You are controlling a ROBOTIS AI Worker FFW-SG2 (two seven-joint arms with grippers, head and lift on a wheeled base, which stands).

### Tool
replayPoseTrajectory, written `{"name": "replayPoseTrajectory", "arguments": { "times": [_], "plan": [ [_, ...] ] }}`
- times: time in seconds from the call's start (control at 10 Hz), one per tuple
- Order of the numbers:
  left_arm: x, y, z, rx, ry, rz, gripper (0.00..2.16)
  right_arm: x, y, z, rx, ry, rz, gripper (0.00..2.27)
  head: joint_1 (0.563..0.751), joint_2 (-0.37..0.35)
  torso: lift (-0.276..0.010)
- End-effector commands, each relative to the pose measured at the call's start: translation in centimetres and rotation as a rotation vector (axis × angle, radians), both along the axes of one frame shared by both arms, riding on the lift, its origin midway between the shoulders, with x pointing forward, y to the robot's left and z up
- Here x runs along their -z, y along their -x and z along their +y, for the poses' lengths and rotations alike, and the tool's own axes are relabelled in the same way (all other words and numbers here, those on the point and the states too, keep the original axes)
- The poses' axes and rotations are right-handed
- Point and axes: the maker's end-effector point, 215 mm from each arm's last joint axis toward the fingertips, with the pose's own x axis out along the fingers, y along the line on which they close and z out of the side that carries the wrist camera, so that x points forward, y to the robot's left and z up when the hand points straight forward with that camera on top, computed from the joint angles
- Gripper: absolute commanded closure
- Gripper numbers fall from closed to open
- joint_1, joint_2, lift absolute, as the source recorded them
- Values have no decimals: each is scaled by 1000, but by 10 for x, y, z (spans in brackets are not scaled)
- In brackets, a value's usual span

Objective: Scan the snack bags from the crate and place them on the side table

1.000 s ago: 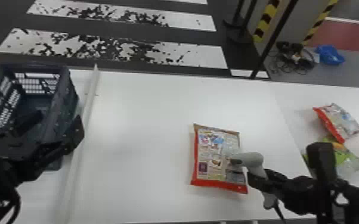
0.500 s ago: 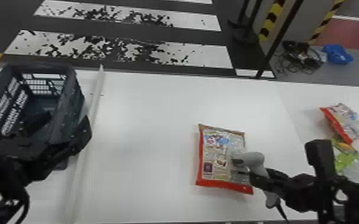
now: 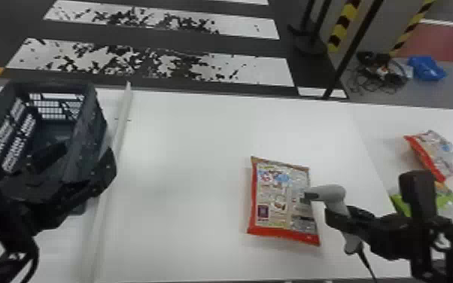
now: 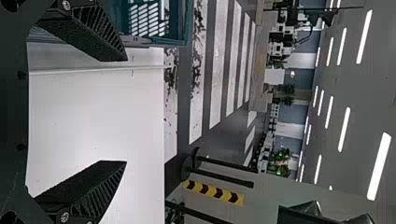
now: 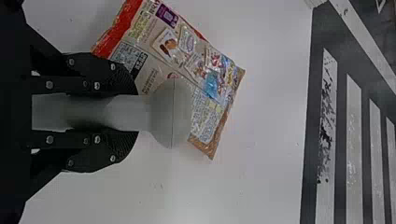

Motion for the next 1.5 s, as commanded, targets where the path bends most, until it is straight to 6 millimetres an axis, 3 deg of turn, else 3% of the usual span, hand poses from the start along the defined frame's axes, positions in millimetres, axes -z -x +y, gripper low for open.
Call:
{"name": "replayPoseTrajectory", "arguments": {
  "times": [0.0,0.3,0.6,0.9,1.4],
  "plan": [
    [1,0,0,-3,5,2,87,-2,-14,-26,46,3,-22,2142,695,-156,-94],
    [2,3,-1,-1,5,5,87,11,-41,-76,122,34,-53,2142,695,-223,-94],
    [4,5,-3,3,7,10,87,28,-51,-106,154,77,-75,2142,695,-276,-94],
    [6,7,-4,4,8,16,87,41,-57,-120,162,93,-81,2138,695,-311,-94],
    [6,8,-4,5,7,18,87,58,-57,-115,151,90,-71,2101,695,-314,-94]
  ]
}}
